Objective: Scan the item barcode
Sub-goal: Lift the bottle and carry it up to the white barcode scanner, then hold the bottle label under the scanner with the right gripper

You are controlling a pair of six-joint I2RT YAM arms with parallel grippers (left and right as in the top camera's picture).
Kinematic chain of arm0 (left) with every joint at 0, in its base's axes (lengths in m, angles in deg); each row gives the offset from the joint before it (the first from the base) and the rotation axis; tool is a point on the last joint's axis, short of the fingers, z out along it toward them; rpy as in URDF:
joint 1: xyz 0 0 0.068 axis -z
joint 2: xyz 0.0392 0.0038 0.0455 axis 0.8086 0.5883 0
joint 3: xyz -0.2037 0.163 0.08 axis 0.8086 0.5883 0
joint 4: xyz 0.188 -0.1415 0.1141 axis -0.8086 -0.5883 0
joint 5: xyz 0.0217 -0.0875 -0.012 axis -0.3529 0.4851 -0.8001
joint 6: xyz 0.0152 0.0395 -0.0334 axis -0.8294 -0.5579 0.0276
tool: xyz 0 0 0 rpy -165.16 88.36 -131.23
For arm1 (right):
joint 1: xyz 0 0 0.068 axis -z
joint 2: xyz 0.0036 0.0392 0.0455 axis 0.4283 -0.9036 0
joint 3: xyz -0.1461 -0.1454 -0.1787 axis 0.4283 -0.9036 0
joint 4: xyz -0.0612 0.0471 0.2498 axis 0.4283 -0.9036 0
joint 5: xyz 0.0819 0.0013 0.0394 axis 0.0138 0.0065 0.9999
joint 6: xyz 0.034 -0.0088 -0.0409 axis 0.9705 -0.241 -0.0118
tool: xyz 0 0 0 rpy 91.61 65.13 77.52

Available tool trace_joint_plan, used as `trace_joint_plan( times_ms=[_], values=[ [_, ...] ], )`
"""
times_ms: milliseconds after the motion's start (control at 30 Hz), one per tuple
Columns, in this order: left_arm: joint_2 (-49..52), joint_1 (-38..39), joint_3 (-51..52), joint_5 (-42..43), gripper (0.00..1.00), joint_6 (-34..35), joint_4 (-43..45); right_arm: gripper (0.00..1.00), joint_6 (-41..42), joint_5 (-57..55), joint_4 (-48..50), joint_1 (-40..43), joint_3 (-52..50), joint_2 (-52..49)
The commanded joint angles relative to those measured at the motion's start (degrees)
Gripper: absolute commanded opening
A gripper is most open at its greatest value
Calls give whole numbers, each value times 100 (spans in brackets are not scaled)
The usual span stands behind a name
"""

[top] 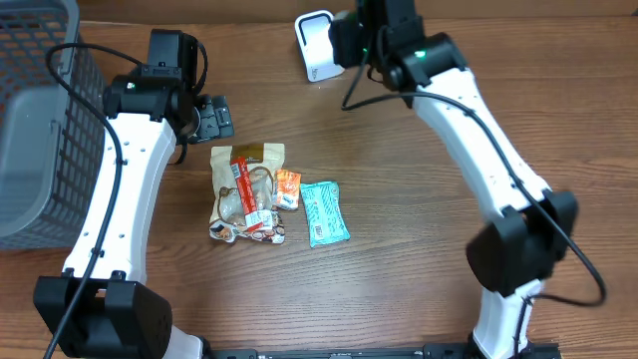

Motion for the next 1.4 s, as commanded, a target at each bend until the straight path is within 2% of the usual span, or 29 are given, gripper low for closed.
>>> trace_joint_plan(
  times_ms=[0,533,700,1000,1167,1367],
  values=[
    [-79,39,-79,-74,100,57,2,4,-136,9,715,50,35,-411],
    [-79,39,-79,-74,100,57,2,4,-127,-94,5211,57,35,-2380],
    [-79,39,-79,-74,100,57,4,4,-74,-514,6065,85,35,-2695],
    [-79,39,-79,-74,100,57,2,4,986,-481,6247,269,35,-2951],
    [-79,39,-79,-74,100,57,4,4,990,22,6293,280,35,-3128],
    [-79,39,-79,-74,100,57,2,4,992,103,6363,275,35,-3147]
  ],
)
